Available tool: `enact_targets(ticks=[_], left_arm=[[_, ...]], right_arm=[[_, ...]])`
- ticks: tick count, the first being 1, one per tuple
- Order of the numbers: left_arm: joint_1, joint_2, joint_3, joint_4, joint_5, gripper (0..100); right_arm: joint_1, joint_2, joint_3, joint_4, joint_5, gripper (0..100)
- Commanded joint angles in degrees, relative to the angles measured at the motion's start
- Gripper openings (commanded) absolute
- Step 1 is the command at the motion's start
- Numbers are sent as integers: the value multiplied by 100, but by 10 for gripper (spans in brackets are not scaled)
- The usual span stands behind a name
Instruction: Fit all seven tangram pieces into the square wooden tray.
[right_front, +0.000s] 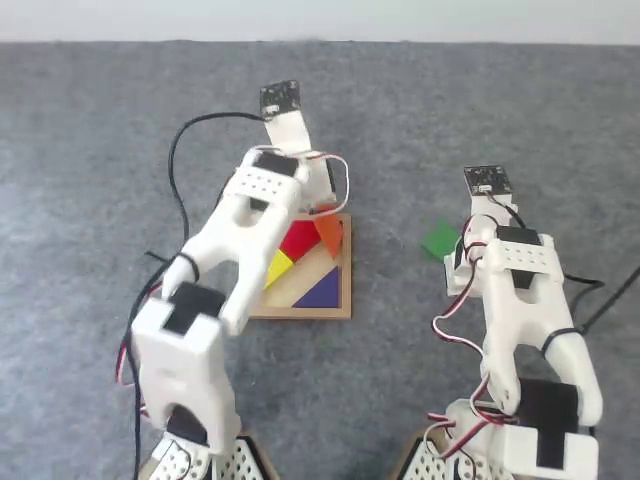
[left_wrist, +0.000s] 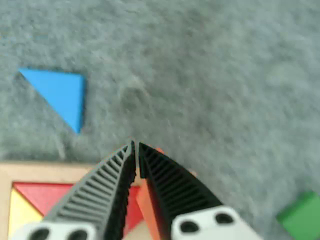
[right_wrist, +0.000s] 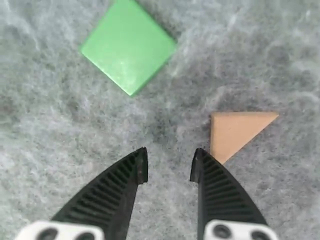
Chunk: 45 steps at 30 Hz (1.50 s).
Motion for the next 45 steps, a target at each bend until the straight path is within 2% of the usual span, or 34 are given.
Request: enact_targets(ticks=[1, 5, 9, 28, 36, 40, 45], left_arm=[[-176, 527, -1270, 475, 141, 11], [167, 1020, -1851, 756, 79, 10], [466, 1143, -2000, 756, -316, 10], [818, 1108, -1956, 1609, -624, 10], [712, 738, -1956, 1969, -738, 10], [475, -369, -1244, 2022, -738, 10], [-387, -2136, 998, 949, -932, 10]], right_arm=[[-57, -286, -35, -84, 97, 144], [-66, -286, -26, -163, 97, 144], [-66, -286, -26, -163, 97, 144], [-40, -286, -26, -163, 97, 144], [-31, -286, -26, -163, 193, 144], [-22, -295, -26, -163, 229, 144], [-13, -356, -53, -136, 246, 144]])
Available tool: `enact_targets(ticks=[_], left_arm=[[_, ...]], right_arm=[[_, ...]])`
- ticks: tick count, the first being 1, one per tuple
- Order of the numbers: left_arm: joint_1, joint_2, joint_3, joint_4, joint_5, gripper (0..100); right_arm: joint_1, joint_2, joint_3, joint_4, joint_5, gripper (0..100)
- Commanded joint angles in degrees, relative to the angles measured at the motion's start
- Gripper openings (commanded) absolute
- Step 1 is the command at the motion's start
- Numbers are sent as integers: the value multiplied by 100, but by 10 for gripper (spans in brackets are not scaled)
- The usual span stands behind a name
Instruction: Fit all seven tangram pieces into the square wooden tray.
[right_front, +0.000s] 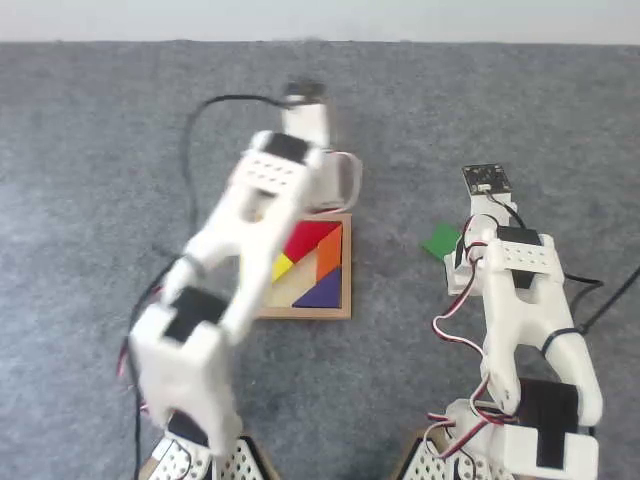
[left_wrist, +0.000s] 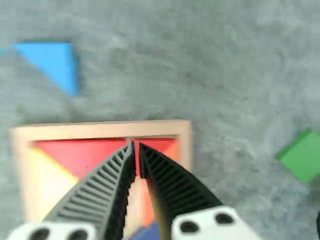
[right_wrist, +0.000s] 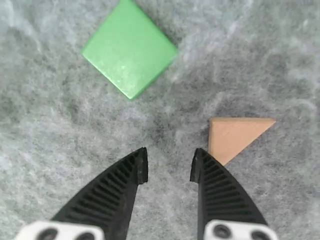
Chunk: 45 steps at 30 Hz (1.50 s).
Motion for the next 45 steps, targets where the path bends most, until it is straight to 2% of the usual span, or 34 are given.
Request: enact_targets(ticks=[1, 6, 10, 15, 19, 23, 28, 34, 36, 42, 45], left_arm=[[-677, -1644, 1552, -835, -396, 10], [-1749, -3349, 3345, -1380, -1073, 11], [-2699, -4176, 4374, -1662, -1644, 11], [-3631, -4492, 5262, -2075, -2268, 11], [-4088, -4360, 5851, -2716, -3147, 12], [-4387, -4158, 5763, -2725, -3262, 12], [-4440, -3974, 5736, -2734, -3297, 12], [-4431, -3965, 5745, -2752, -3314, 12], [-4422, -3956, 5745, -2752, -3314, 12], [-4422, -3956, 5754, -2760, -3314, 12], [-4422, -3956, 5754, -2752, -3314, 12]], right_arm=[[-13, -356, -70, -57, 97, 144], [-66, -356, -519, 356, 316, 146], [-233, -356, -949, 831, 369, 147], [-444, -277, -1451, 1024, 466, 160], [-892, -84, -1793, 1051, 897, 278], [-1314, 611, -2426, 963, 308, 270], [-1429, 1851, -3341, 1262, 1204, 280], [-549, 1640, -3789, 2053, 2198, 277], [-224, 1200, -3596, 2299, 2752, 277], [725, -145, -2031, 2088, 5442, 277], [892, -136, -1609, 1780, 5626, 277]])
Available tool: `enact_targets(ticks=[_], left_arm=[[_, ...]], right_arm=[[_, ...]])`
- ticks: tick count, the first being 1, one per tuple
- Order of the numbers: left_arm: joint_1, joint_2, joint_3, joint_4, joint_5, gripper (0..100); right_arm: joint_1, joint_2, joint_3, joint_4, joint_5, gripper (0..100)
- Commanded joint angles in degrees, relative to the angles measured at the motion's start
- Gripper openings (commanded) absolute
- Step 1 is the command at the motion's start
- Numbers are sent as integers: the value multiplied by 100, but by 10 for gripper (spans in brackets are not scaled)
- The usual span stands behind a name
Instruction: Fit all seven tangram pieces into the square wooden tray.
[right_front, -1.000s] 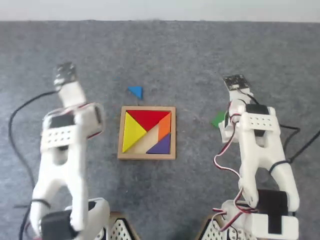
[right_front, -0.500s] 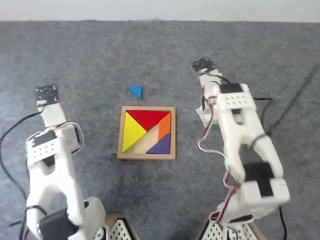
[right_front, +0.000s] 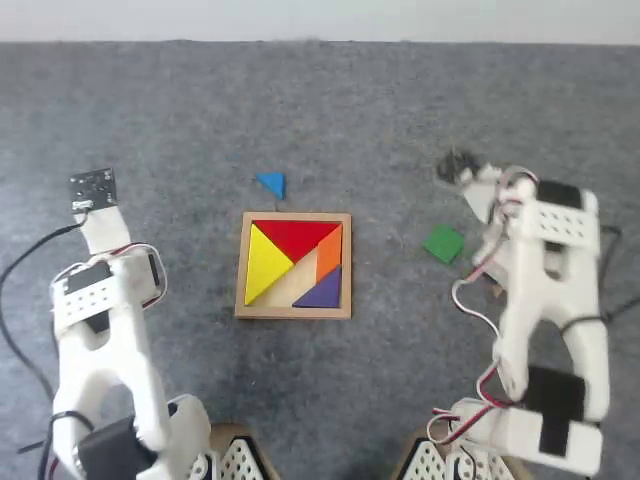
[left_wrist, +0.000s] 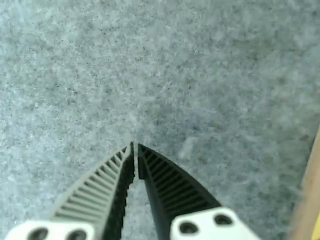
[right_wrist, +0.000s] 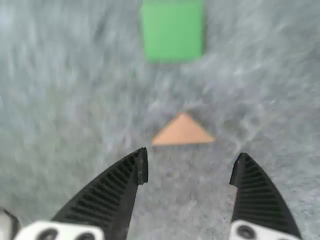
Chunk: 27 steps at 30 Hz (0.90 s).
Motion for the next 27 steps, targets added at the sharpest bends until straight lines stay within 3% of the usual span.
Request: enact_targets(ticks=[1, 6, 14, 20, 27], left_arm=[[-9, 9, -163, -123, -62, 12], [-18, 9, -154, -132, -62, 12], [-18, 9, -154, -141, -62, 12], [-18, 9, -154, -141, -97, 12], [-9, 9, -145, -123, -281, 12]], right_arm=[[180, -295, 281, -426, 193, 277], [136, 488, 343, -1244, -1213, 277], [154, 1736, 88, -1727, -712, 268], [286, 2123, -475, -1596, -712, 76], [295, 2149, -554, -1587, -844, 52]])
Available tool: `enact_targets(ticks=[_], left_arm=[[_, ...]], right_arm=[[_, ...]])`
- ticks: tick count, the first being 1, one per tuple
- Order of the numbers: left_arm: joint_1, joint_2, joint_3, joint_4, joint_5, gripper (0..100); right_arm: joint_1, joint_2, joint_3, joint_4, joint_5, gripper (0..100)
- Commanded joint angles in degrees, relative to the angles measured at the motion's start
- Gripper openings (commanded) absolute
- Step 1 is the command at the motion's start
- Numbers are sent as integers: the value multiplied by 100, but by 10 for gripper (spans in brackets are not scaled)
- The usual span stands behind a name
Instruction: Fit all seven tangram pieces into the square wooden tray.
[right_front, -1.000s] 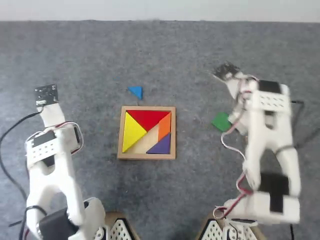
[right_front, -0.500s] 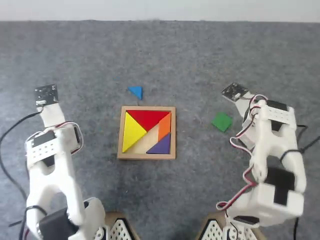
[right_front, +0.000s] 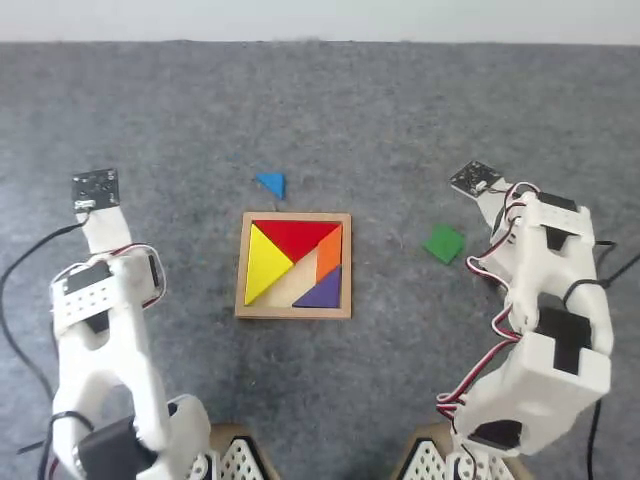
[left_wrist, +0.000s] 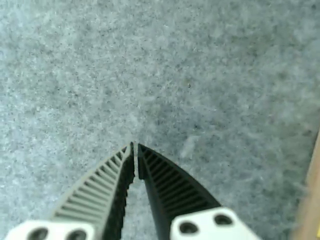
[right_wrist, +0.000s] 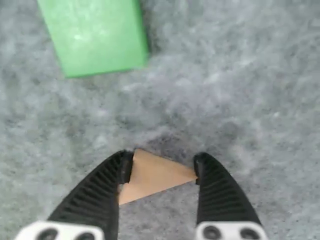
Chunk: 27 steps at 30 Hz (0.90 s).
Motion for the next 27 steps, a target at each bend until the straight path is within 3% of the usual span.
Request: enact_targets(ticks=[1, 11, 21, 23, 27], left_arm=[[9, 9, -145, -123, -62, 12], [9, 9, -145, -114, -70, 12], [0, 9, -145, -105, -70, 12], [-9, 9, -136, -105, -70, 12], [-9, -44, -48, -97, -70, 12]], right_arm=[[22, 13, -202, 66, -176, 52], [-75, -1051, -765, 1182, -835, 54], [-1121, -2053, -818, 1815, -2022, 54], [-1543, -2132, -826, 1859, -2488, 55], [-2484, -2062, -949, 1868, -4273, 55]])
